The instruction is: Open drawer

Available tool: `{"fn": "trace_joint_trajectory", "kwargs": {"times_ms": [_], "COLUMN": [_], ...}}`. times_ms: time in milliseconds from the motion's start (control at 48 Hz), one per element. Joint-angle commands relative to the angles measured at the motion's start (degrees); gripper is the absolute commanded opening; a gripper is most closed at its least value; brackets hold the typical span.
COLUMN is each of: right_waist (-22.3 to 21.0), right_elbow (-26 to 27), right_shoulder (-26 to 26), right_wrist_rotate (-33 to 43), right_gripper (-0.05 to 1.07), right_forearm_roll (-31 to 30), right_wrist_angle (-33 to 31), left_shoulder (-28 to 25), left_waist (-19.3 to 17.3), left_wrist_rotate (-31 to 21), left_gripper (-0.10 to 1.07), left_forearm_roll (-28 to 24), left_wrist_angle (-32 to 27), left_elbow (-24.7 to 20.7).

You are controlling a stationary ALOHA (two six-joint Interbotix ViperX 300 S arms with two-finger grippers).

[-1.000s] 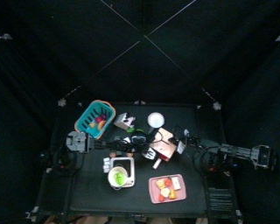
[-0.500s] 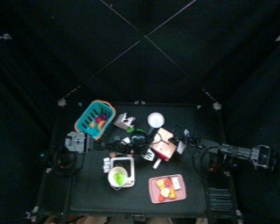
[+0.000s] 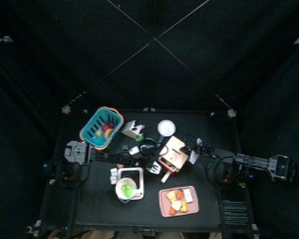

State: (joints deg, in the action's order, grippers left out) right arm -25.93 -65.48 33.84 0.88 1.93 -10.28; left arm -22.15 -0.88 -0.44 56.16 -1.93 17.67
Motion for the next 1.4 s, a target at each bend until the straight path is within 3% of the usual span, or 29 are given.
{"fn": "trace_joint_trajectory", "kwargs": {"times_ms": [0,583,1375], "right_waist": [-0.9,-0.9,-0.9], "right_elbow": [-1.1,-1.2,-1.3], "right_shoulder": [-0.4,-0.4,-0.4], "right_wrist_rotate": [0.0,0.0,0.0], "right_gripper": [0.05,0.05,0.05], "right_forearm_roll": [0.1,0.1,0.1], "right_wrist_angle": [-1.8,-1.8,-1.8], "left_shoulder": [1.9,3.6,4.8], "left_waist": [0.9,4.7,6.9], "left_wrist_rotate": [0.1,0.1,0.1], "left_gripper": [0.61,0.61,0.62], "left_forearm_roll": [0.5,4.8,8.3], "left_wrist_angle": [-0.2,-0.6,-0.4], "left_elbow": [1.1,4.1,7.0]}}
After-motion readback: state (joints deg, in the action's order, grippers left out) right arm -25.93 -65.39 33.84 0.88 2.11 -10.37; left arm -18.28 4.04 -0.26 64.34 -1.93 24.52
